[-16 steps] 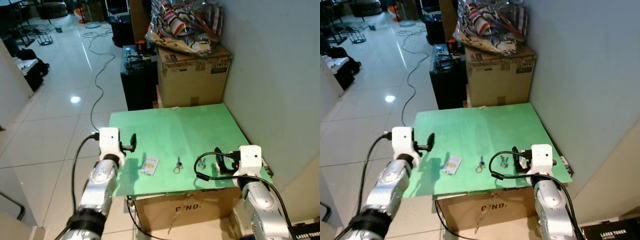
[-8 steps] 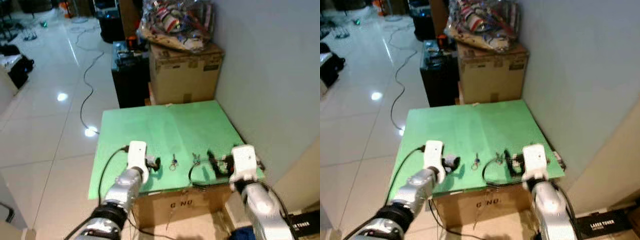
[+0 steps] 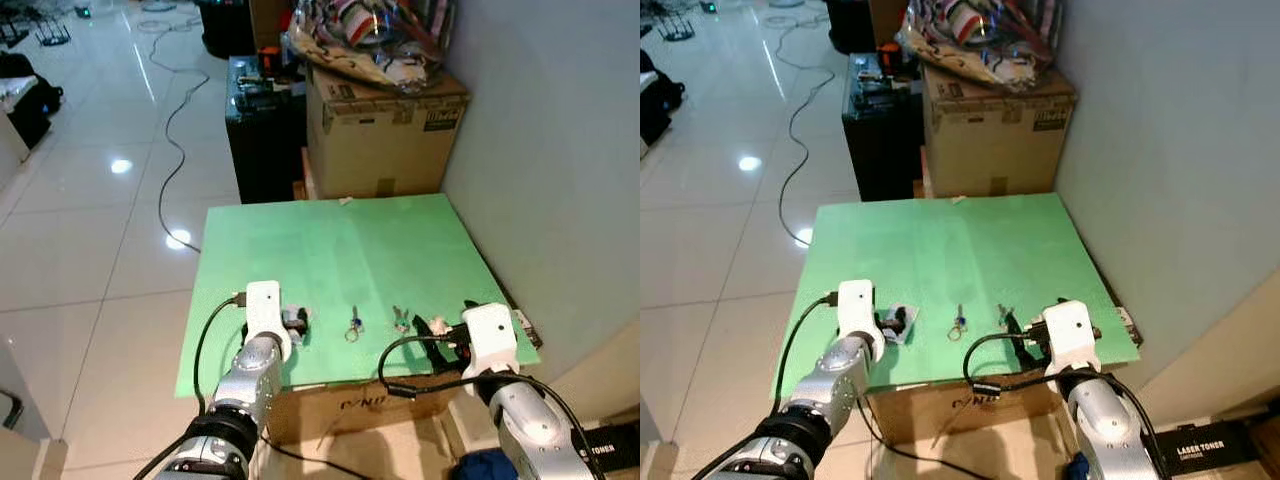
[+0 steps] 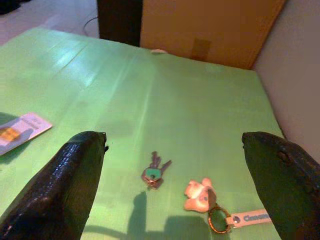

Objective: Hang keys on a hook

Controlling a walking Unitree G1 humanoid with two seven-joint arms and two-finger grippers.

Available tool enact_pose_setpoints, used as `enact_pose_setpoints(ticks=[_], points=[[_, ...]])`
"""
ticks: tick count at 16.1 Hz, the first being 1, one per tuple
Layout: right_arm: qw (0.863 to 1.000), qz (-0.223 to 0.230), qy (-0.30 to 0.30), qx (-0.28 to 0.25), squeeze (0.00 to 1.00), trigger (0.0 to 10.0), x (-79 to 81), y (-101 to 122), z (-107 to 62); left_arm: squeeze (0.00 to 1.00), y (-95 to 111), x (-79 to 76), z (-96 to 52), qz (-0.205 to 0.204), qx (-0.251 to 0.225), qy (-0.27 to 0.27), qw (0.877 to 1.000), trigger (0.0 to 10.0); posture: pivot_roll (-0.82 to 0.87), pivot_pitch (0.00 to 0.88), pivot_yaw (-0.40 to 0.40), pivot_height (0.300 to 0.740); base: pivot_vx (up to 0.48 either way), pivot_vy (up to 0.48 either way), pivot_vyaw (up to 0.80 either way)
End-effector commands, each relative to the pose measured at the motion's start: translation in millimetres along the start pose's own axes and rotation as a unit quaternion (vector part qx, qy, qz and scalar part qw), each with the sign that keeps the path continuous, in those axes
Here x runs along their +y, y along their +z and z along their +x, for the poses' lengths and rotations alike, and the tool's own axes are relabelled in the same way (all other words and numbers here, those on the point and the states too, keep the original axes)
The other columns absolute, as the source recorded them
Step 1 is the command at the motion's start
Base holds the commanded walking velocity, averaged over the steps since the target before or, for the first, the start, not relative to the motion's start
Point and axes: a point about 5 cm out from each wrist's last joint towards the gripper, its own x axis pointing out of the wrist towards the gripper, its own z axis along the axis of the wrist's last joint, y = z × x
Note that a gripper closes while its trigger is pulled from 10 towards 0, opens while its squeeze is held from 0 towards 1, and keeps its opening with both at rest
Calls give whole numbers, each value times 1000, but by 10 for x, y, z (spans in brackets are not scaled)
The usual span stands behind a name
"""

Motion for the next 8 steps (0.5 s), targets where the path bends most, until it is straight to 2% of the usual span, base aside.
enact_pose_setpoints(ticks=[1, 3, 6, 8], points=[[1000, -14, 4, 3, 0, 10000, -2, 23, -19, 0, 11, -5, -3, 2, 5, 11, 1000, 10000, -297, 93, 13, 740, 0, 0, 0], [1000, -19, 11, 3, 0, 10000, 11, 33, -43, 0, -51, -50, -62, -16, 24, 3, 1000, 10000, -295, 101, 9, 740, 0, 0, 0], [1000, -20, 16, 9, 0, 10000, 36, 18, -63, 0, -115, -90, -140, -6, 43, -8, 999, 9843, -286, 112, 5, 740, 0, 0, 0], [999, -20, 24, 15, 0, 10000, 67, 5, -80, 0, -171, -169, -220, -12, 61, -19, 998, 10000, -280, 126, -3, 740, 0, 0, 0]])
